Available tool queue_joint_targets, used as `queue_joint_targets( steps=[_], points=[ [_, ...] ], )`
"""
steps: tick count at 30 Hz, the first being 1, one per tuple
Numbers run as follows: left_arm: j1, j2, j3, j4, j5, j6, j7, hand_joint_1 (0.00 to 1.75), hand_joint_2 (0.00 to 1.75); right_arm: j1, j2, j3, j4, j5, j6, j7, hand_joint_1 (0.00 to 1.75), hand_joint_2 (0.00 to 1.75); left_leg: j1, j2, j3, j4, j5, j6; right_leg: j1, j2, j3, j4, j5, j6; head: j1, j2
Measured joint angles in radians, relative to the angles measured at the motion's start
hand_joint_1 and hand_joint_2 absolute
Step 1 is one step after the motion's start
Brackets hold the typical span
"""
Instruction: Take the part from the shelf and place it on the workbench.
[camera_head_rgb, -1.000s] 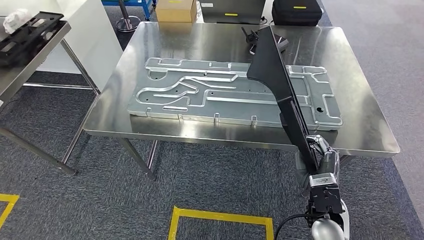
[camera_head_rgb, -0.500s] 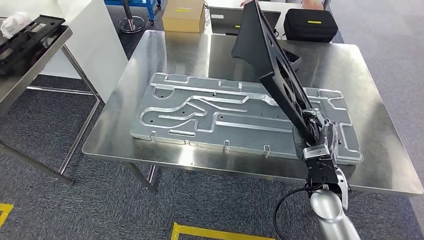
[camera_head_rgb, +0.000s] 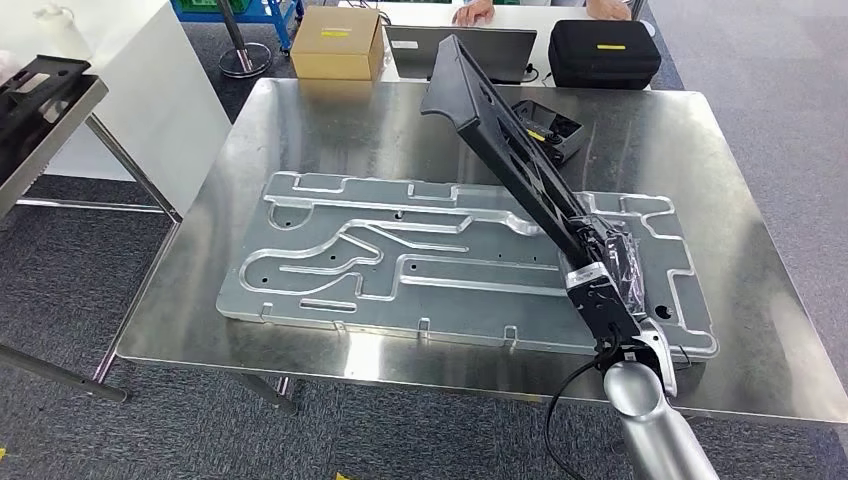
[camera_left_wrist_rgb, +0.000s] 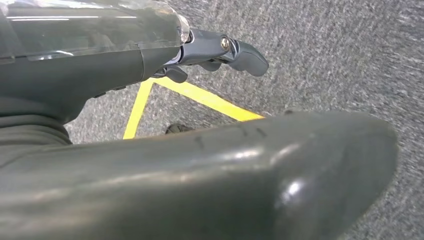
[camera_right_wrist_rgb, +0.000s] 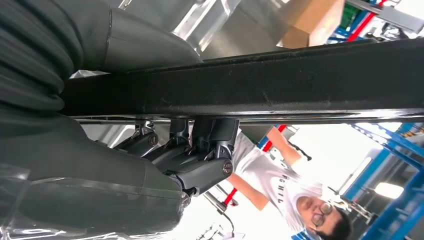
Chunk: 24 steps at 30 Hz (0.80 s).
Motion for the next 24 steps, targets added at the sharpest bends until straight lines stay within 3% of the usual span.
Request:
queue_joint_targets(
  steps=[2,11,17,24],
  points=[
    [-0.001,-0.001,0.0,0.0,0.0,0.001,0.002,0.0,0.0,-0.022,0.0,0.006,0.027,0.02,0.004,0.02,1.75,1.75,0.003,0.001,0.01,-0.007,-0.004,-0.009,0.004,0.0,0.009,-0.001,-0.002,-0.001,0.0,0.0],
    [-0.002,-0.003,-0.005,0.0,-0.009,-0.001,0.015,0.0,0.0,-0.206,0.009,0.057,0.235,0.139,0.089,0.131,1.75,1.75,0.003,0.004,0.023,-0.007,-0.003,-0.007,0.006,0.001,0.028,-0.011,0.002,0.001,0.0,0.0],
    [-0.01,-0.003,-0.025,0.0,-0.023,-0.009,0.018,0.0,0.0,-0.363,0.064,0.115,0.482,0.216,0.118,0.168,1.75,1.75,0.003,0.005,0.025,-0.006,-0.002,-0.007,0.006,0.003,0.03,-0.011,0.003,0.002,0.0,0.0],
    [-0.019,-0.003,-0.052,0.0,-0.044,-0.019,0.023,0.0,0.0,-0.437,0.126,0.16,0.656,0.283,0.115,0.183,1.75,1.75,0.006,0.008,0.027,-0.006,-0.003,-0.008,0.007,0.008,0.031,-0.012,0.003,0.001,0.0,0.0]
  ],
)
